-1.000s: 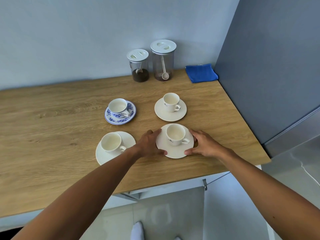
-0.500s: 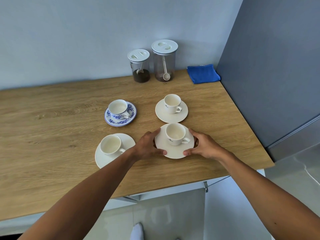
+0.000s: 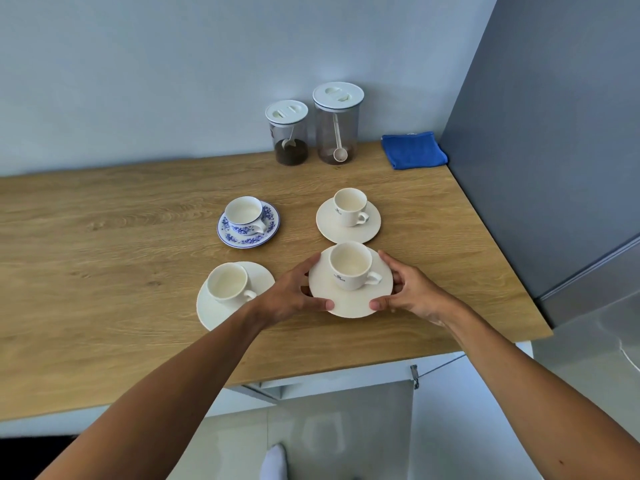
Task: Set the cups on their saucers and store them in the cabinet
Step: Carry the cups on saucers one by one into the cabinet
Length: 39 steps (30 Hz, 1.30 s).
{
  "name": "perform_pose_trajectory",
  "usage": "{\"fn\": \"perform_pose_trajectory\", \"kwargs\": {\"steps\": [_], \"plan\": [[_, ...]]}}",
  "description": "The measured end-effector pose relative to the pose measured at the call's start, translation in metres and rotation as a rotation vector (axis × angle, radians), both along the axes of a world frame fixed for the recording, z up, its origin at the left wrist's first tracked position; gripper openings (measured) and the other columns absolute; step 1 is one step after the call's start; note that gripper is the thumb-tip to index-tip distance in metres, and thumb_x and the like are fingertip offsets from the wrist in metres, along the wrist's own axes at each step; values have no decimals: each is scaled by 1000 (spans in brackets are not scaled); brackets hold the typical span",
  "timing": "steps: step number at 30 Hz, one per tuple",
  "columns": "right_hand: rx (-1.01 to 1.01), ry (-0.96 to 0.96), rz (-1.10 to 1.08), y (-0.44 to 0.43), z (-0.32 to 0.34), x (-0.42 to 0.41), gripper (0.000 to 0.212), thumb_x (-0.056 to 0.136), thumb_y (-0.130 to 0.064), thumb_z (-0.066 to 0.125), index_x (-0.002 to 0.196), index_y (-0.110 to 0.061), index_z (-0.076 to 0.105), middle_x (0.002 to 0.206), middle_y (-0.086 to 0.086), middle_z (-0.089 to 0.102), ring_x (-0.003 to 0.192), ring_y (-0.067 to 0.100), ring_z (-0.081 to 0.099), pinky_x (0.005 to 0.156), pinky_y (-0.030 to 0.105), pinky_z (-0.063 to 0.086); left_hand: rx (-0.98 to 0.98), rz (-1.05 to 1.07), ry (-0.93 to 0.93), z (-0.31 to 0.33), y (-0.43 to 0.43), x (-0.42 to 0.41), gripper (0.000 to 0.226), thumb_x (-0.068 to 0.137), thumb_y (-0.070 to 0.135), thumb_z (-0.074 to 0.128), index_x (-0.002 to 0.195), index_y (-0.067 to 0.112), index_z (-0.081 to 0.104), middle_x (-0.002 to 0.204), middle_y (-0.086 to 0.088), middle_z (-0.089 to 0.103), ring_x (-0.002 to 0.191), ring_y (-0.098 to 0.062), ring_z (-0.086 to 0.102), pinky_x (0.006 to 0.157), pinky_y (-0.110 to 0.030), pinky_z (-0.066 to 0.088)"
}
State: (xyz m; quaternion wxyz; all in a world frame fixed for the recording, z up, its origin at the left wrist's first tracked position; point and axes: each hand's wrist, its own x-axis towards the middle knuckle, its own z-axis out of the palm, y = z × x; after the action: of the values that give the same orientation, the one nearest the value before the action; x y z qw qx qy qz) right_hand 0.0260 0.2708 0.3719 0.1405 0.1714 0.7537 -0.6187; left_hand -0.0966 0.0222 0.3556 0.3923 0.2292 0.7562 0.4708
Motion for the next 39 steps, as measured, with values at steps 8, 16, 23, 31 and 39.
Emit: {"fn": "perform_pose_trajectory", "kwargs": {"steps": [8, 16, 23, 31, 39], "plan": [[-62, 41, -10, -21, 15, 36, 120, 67, 1, 86, 158, -23, 12, 114, 7, 68, 82, 11, 67, 56, 30, 54, 79, 10, -10, 13, -20, 34, 110, 67, 31, 91, 153, 42, 22, 148, 9, 42, 117, -15, 63, 102, -42, 51], [-45, 69, -72, -74, 25, 97, 115, 71, 1, 84, 158, -26, 14, 116, 1, 69, 86, 9, 68, 63, 30, 57, 72, -91, 1, 19, -62, 73, 107, 73, 26, 87, 155, 35, 19, 146, 10, 41, 112, -2, 63, 95, -20, 50], [-45, 117, -178, -147, 21, 169, 104, 71, -7, 86, 152, -39, 28, 123, 3, 65, 97, 14, 65, 68, 31, 56, 97, -186, -41, 23, -115, 122, 106, 73, 16, 87, 155, 31, 21, 144, 8, 43, 114, -7, 63, 101, -28, 49], [-118, 63, -313, -202, 4, 242, 106, 71, -1, 85, 152, -36, 26, 124, 4, 64, 88, 16, 67, 66, 31, 55, 137, -290, -86, 12, -156, 178, 100, 74, 17, 87, 150, 40, 27, 144, 4, 43, 118, -16, 62, 98, -39, 54], [-107, 12, -321, -219, -36, 277, 115, 70, -2, 86, 158, -28, 17, 125, 2, 63, 87, 16, 69, 67, 33, 56, 83, -289, -125, -25, -174, 208, 105, 73, 18, 86, 153, 37, 22, 144, 2, 42, 119, -20, 62, 100, -35, 52]]}}
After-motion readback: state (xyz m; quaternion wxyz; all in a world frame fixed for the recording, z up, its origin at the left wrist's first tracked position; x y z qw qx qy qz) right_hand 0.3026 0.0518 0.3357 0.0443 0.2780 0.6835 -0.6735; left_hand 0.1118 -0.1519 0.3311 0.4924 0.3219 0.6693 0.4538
